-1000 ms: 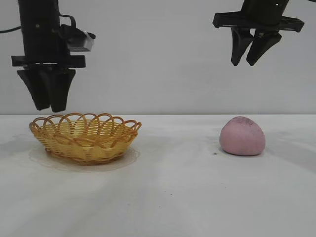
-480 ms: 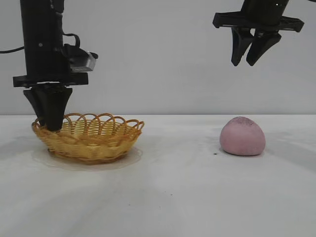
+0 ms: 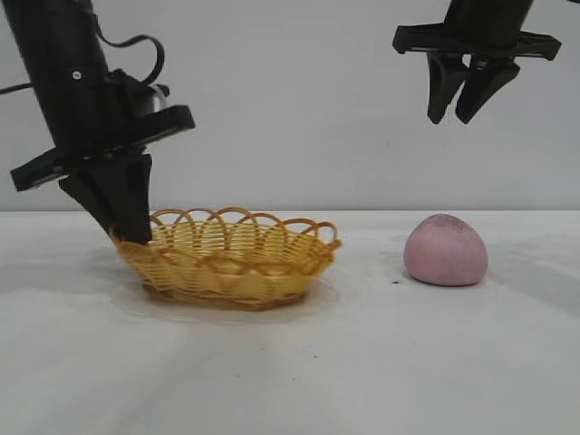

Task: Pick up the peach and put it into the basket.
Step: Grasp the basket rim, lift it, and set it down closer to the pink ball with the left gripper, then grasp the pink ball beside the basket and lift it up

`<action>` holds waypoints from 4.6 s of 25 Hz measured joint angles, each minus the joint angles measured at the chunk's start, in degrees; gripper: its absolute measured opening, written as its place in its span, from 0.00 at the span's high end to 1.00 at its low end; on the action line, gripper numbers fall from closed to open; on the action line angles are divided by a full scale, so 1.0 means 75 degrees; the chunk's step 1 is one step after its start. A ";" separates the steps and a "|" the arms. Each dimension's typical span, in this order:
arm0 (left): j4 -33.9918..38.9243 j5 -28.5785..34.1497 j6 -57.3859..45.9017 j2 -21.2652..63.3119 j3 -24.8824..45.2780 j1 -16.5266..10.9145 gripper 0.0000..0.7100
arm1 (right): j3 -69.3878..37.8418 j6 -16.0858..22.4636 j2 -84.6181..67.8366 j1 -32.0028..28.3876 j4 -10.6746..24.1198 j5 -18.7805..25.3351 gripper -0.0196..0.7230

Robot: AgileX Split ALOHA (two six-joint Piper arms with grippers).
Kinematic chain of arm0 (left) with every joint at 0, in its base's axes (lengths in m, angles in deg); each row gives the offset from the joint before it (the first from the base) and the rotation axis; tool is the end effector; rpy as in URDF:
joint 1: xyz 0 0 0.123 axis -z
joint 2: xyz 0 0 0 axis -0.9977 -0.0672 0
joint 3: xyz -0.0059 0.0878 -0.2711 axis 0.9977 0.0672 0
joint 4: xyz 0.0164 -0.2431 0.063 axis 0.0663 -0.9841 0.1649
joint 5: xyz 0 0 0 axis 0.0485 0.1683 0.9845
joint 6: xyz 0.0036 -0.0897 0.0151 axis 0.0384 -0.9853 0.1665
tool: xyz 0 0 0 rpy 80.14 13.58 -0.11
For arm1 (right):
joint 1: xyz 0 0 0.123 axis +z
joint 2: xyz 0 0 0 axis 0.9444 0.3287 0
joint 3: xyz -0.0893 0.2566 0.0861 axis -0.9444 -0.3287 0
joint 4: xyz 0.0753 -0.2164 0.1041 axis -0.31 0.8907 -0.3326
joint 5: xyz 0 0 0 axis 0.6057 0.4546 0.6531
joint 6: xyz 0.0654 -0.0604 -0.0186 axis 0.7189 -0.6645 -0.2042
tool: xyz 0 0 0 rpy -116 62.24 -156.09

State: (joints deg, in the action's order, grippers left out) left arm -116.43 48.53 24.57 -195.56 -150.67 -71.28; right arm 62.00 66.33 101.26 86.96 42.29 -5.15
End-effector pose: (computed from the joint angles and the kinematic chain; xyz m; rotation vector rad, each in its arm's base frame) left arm 0.3701 -0.1325 0.1502 0.2479 2.9437 -0.6044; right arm 0.4137 0.1213 0.2325 -0.3568 2.5347 0.1316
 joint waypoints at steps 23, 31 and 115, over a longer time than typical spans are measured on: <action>-0.2022 -0.1281 0.0411 0.0424 0.1402 0.0461 0.68 | 0.0000 0.0000 0.0016 0.0000 0.0000 0.0000 0.64; -0.2024 -0.1253 0.0411 0.0590 0.1402 0.0284 0.56 | 0.0000 0.0000 0.0016 0.0000 0.0000 0.0030 0.64; 0.4523 0.2306 -0.2338 1.5565 0.6346 -0.1254 0.53 | 0.0017 -0.2096 0.1636 0.0094 -0.1861 0.3046 0.80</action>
State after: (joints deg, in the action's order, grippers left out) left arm -82.50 65.83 7.04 -78.82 -103.08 -80.68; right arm 62.12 50.61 113.53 87.66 28.33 17.70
